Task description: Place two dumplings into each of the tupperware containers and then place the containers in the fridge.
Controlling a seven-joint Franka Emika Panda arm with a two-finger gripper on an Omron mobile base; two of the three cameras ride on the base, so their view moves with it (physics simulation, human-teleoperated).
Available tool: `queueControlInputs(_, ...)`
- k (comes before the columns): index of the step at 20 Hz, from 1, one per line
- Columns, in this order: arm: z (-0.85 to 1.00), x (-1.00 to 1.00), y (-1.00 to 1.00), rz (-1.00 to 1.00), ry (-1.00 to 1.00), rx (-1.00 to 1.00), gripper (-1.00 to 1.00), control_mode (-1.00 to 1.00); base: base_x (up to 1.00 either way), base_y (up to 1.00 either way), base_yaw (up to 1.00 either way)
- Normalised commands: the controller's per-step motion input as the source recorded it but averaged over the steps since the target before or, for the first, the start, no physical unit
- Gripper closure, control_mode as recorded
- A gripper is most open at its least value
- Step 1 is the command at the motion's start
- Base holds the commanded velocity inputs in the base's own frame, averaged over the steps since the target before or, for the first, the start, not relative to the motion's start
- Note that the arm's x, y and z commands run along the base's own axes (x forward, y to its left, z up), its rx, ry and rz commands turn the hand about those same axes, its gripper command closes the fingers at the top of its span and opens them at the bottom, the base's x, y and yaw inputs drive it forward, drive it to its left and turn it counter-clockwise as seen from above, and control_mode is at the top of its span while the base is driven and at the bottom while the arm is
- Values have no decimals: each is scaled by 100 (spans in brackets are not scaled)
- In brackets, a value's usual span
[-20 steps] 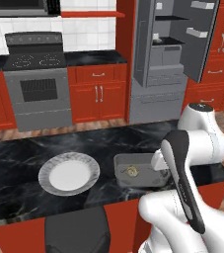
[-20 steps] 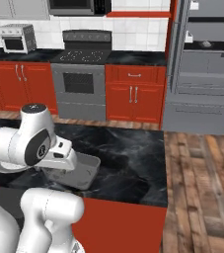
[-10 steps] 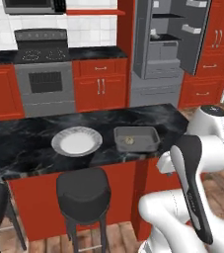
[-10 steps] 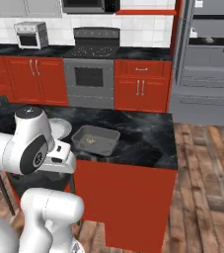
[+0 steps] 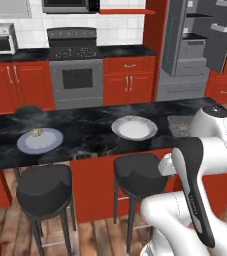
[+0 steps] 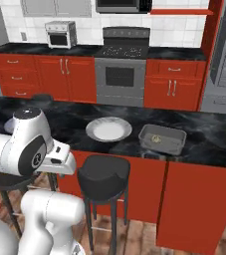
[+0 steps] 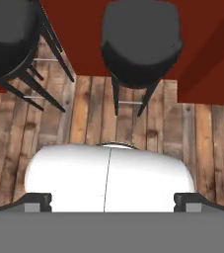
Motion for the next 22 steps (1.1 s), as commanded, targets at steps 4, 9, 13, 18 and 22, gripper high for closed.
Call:
queueControlInputs(4,0,0,0,0,0,0,-100,100,-7,100,2)
queueControlInputs(9,0,0,0,0,0,0,-100,100,1,100,4)
queueControlInputs(13,0,0,0,0,0,0,-100,100,12,100,2)
queueControlInputs(18,0,0,0,0,0,0,-100,100,58,35,0)
queueControlInputs(22,0,0,0,0,0,0,-100,100,69,0,-1)
